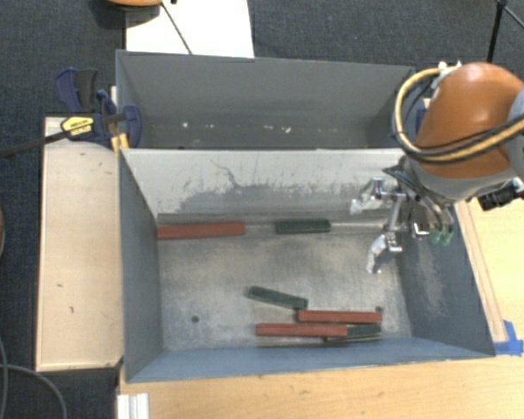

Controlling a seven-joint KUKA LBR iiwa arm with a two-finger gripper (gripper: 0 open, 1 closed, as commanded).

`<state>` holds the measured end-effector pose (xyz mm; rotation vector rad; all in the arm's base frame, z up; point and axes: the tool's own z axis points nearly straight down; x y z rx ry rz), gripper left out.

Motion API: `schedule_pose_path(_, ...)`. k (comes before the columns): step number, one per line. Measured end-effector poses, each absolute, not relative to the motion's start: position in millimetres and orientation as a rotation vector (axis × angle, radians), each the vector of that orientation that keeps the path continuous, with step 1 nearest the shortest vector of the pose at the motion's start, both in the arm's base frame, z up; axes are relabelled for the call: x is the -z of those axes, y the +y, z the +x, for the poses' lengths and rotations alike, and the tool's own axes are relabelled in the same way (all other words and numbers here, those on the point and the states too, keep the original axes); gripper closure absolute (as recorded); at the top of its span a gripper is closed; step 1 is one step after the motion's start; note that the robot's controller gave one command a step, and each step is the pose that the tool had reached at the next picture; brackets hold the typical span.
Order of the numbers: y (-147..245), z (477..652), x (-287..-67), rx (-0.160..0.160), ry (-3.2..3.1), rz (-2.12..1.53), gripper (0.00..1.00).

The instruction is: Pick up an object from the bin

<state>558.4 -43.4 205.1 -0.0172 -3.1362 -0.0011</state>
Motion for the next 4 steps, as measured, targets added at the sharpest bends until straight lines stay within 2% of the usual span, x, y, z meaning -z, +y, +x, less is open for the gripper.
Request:
schedule_pose_path(1,-43,559.9,-210,0.0,-3.145,-0.015,0.0)
schedule_pose_path(2,-35,547.6,-176,-0.001,-3.154,-0.034,0.0)
schedule_pose_path(3,0,520.5,-147,0.0,-3.135,-0.091,0.0)
schedule_pose_path(4,2,527.0,-110,0.003,-3.149,-0.08,0.0)
